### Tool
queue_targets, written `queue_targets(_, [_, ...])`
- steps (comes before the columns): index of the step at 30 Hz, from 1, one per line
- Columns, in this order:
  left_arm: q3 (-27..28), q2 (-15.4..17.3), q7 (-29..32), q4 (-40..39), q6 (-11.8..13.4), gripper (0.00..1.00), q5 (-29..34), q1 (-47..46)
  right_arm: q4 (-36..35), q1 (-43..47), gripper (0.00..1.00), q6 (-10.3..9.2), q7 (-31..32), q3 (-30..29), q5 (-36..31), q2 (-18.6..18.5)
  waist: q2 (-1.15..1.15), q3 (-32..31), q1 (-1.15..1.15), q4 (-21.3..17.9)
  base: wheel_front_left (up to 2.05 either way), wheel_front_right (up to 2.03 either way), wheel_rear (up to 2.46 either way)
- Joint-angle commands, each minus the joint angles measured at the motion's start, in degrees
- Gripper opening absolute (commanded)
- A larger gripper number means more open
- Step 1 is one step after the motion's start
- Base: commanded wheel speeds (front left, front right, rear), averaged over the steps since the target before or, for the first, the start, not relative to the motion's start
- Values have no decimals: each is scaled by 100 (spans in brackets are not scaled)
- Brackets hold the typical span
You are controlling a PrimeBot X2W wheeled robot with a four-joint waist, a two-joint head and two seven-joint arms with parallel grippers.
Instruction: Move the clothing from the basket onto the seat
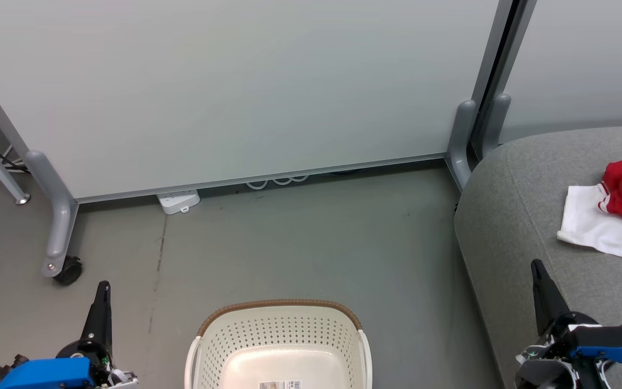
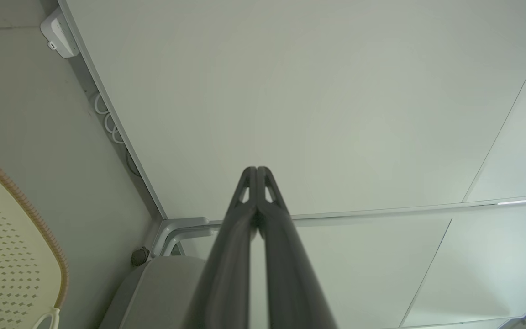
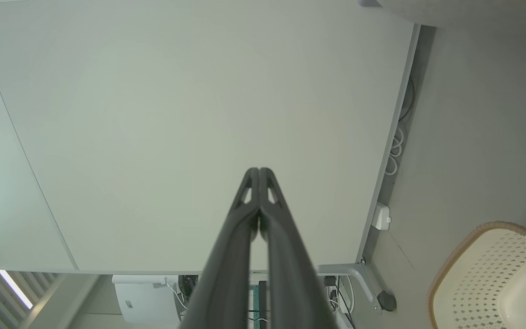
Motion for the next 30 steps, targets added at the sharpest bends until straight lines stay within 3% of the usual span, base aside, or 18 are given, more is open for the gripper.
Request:
queue_targets(1, [48,30,24,-30,-32,0,-77,-73,3,-99,0,-3,25,-18,101,12,0,-1,-1,-2,0,0,0])
queue_targets(9, [89,27,109,-44,-34,0,-354,-88,25,-109,0,-3,65,-31,419,13,0,-15,-1,-20,0,0,0])
queue_targets(30, [91,19,110,-42,-34,0,-331,-89,24,-110,0,-3,60,-28,403,13,0,-16,-1,-21,0,0,0])
